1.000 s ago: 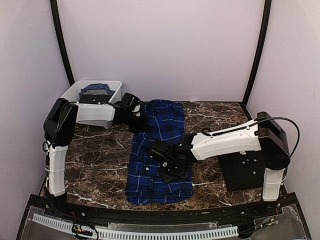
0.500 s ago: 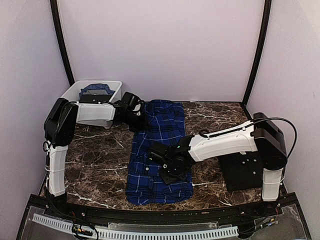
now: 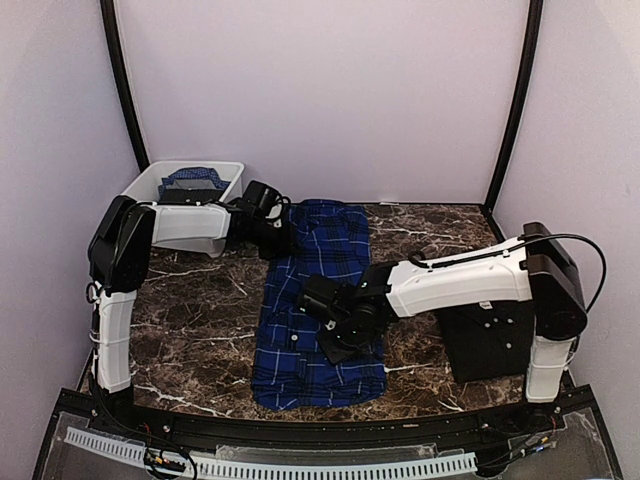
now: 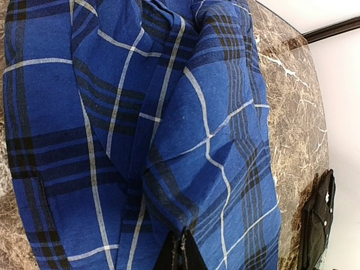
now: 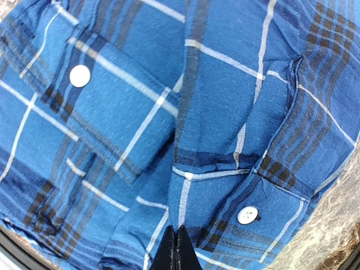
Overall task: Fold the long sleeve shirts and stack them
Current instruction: Smooth out the rectangle-folded shirt at the center of the board.
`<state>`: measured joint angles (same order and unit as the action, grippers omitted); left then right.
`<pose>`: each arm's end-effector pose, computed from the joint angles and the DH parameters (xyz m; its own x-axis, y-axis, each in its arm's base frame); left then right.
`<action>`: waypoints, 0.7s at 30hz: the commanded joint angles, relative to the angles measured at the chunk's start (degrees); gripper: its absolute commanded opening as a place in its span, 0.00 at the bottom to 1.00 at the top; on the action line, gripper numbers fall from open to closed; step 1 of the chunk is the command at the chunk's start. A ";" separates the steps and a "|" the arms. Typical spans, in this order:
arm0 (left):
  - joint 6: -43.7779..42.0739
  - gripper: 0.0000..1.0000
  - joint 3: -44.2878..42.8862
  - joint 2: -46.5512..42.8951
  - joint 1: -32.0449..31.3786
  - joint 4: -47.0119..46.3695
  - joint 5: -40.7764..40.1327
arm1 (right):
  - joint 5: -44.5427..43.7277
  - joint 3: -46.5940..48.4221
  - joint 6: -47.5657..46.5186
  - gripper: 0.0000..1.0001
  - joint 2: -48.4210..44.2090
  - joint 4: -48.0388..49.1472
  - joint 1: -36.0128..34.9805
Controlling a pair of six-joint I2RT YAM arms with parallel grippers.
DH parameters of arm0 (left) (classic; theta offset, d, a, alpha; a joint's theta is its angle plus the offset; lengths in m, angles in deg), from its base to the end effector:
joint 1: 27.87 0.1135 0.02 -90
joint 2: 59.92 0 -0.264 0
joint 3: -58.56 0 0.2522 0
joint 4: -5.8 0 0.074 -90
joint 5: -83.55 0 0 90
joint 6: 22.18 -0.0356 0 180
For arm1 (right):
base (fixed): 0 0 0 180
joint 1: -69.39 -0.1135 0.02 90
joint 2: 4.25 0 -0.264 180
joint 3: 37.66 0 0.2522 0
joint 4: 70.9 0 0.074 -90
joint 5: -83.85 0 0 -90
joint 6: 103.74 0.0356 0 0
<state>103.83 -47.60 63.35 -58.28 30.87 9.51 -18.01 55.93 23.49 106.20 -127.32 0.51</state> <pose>0.4142 -0.2545 0.1874 -0.8579 -0.1519 -0.4909 0.1954 0.7871 -0.5850 0.1455 0.3564 0.1835 -0.8142 -0.4646 -0.3482 -0.5011 0.8652 0.0173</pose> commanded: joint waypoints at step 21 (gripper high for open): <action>-4.77 0.50 0.08 -7.01 1.32 5.28 -5.85 | 16.11 0.91 -4.37 0.33 -7.83 21.31 16.51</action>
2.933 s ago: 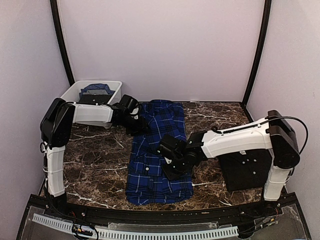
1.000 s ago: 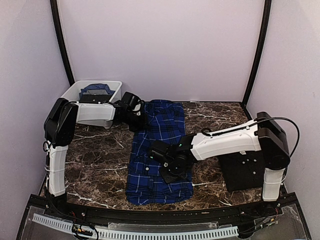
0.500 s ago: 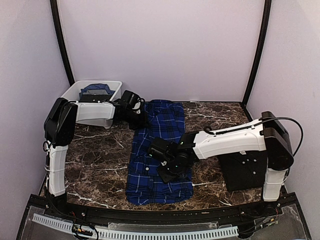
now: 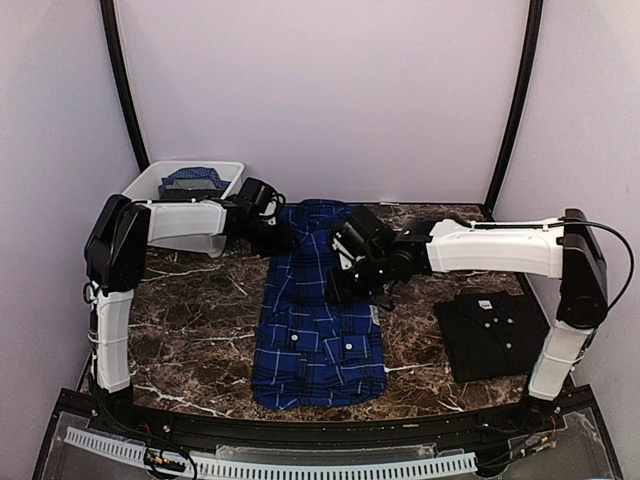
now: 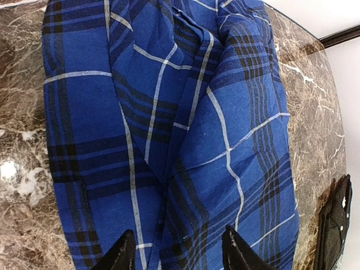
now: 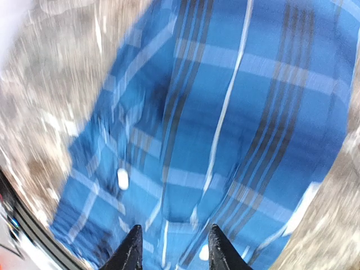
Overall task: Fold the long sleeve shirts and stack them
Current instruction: Smooth out the rectangle-folded shirt at the center of the board.
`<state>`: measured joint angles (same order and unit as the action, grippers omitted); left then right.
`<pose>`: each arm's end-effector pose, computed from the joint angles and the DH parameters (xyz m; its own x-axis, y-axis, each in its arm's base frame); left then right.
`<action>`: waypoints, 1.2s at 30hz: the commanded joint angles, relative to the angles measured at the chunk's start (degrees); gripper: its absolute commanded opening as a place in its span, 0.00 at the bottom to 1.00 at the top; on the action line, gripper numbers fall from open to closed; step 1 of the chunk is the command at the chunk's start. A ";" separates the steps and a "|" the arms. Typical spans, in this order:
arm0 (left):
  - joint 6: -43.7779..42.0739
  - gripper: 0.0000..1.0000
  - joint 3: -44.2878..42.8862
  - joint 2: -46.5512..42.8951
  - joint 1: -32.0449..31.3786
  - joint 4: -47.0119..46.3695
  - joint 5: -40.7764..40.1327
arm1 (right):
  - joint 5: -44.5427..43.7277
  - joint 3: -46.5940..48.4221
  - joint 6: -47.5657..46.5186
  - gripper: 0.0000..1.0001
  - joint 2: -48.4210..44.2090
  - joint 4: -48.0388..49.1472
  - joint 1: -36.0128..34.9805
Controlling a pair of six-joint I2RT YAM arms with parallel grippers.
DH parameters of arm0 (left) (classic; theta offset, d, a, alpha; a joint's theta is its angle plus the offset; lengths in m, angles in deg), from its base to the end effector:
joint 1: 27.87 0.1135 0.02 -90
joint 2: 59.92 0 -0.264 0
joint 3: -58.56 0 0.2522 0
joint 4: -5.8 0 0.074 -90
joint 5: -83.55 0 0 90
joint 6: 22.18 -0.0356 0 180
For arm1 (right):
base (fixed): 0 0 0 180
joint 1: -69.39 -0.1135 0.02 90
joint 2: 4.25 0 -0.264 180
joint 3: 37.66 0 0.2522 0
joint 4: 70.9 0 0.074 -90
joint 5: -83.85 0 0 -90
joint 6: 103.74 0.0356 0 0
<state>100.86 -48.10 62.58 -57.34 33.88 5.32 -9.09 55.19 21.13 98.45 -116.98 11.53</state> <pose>0.4168 -0.2439 0.1918 -0.8386 -0.1392 -0.5267 0.1817 0.8399 -0.5113 0.2079 0.3275 0.2371 -0.8363 -0.2578 -0.4839 -0.4293 0.8569 0.2854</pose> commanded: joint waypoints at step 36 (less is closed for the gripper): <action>1.79 0.21 -15.46 19.46 1.09 -5.69 5.08 | 37.60 56.13 27.19 0.10 62.39 39.29 34.96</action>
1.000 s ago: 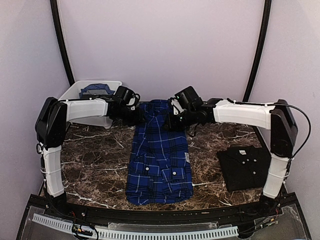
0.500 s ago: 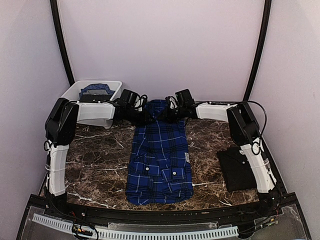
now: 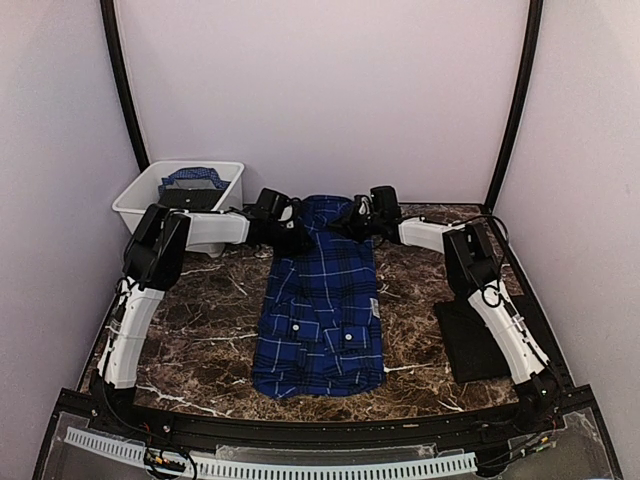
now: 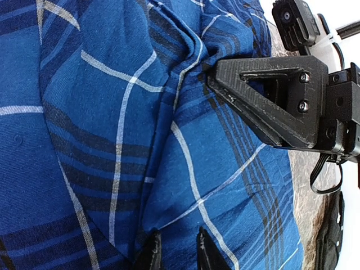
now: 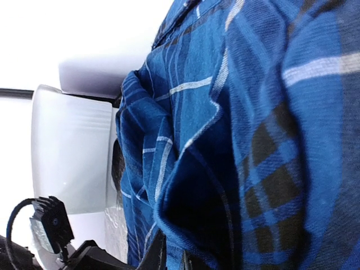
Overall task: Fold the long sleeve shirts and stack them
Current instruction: Smooth out the rectangle-folded shirt at the center of the board.
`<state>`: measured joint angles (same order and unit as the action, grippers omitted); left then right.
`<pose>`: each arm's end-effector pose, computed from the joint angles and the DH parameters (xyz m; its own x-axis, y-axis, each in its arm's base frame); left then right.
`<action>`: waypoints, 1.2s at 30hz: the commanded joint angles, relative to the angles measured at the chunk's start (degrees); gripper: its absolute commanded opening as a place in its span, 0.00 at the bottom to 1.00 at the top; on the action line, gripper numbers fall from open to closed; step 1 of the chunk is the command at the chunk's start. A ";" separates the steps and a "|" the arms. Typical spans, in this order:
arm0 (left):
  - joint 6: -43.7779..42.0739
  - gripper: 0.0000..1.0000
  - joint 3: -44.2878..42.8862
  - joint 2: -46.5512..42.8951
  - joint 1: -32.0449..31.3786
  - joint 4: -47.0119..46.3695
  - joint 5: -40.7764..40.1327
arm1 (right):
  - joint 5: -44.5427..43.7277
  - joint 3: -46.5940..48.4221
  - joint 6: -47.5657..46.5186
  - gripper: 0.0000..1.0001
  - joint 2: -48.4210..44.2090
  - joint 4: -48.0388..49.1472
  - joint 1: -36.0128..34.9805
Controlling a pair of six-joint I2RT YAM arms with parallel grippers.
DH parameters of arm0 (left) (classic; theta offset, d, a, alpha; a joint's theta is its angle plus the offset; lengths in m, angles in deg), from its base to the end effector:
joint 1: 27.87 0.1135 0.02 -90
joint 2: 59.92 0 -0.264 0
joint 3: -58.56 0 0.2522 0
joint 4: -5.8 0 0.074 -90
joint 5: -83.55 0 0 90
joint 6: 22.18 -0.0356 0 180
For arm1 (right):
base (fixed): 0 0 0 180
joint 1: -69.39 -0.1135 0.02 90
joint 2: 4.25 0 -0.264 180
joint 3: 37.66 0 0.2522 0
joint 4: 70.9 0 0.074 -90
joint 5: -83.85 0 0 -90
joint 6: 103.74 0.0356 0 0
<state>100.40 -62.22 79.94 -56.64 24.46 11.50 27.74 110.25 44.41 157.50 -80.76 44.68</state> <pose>0.4729 -0.2721 0.1352 -0.8137 -0.1376 -0.5648 0.2769 0.7625 -0.5848 0.5462 0.2732 0.0942 -0.8814 0.3706 -0.2928 -0.1177 0.4280 0.8961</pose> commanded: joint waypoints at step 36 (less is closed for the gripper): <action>1.90 0.38 42.01 -41.43 -0.90 6.50 -1.10 | 3.01 -56.50 -13.43 0.33 -43.57 5.50 -7.45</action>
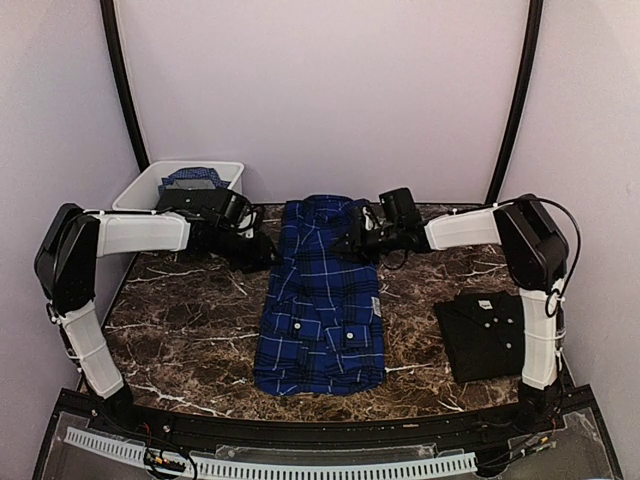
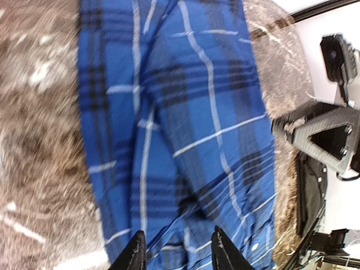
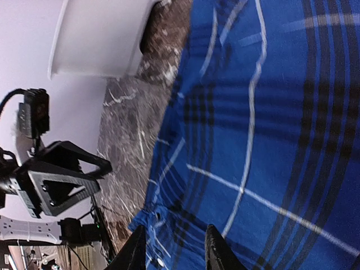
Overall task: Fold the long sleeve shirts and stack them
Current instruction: Smooth out the rectangle-folded shirt at the center of the board.
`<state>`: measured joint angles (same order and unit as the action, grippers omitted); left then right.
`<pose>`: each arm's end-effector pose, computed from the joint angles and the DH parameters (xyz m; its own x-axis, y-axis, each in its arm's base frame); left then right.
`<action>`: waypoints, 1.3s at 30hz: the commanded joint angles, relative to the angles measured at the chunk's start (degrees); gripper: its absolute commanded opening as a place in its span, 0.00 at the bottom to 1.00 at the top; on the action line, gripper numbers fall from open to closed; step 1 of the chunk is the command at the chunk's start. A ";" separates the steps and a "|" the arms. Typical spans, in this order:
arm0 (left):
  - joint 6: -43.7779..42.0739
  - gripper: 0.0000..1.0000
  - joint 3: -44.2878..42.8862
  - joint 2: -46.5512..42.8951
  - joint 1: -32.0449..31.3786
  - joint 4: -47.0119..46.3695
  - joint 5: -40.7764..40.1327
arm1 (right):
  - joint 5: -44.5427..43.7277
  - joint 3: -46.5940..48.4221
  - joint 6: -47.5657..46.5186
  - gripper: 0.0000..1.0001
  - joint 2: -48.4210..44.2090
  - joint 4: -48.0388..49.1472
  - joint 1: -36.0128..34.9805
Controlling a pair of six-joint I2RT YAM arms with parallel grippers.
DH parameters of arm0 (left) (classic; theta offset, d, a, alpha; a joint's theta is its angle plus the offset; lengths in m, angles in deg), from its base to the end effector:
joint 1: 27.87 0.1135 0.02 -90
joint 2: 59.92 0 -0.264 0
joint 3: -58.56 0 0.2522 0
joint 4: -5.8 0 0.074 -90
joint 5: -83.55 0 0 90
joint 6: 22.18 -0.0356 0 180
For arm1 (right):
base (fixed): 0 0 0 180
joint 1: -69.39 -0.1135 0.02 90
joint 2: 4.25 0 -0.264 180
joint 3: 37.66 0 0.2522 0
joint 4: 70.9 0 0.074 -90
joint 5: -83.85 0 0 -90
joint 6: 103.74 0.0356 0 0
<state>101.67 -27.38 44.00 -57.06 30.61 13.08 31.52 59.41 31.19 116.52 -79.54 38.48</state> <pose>0.3454 -0.2066 0.2188 -0.8679 -0.1165 -0.4830 0.2293 0.7685 -0.5974 0.3941 0.2613 0.1843 -0.9250 0.0978 -0.3673 -0.2773 0.4871 0.8281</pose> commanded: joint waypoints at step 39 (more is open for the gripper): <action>-0.23 0.31 23.95 -12.97 -3.34 1.44 3.77 | -16.51 -31.90 -8.72 0.35 -27.26 -15.18 -9.09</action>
<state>102.32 -5.13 31.19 -59.96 31.09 15.85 16.48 32.11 21.07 92.85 -93.07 30.58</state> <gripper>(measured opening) 0.333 0.350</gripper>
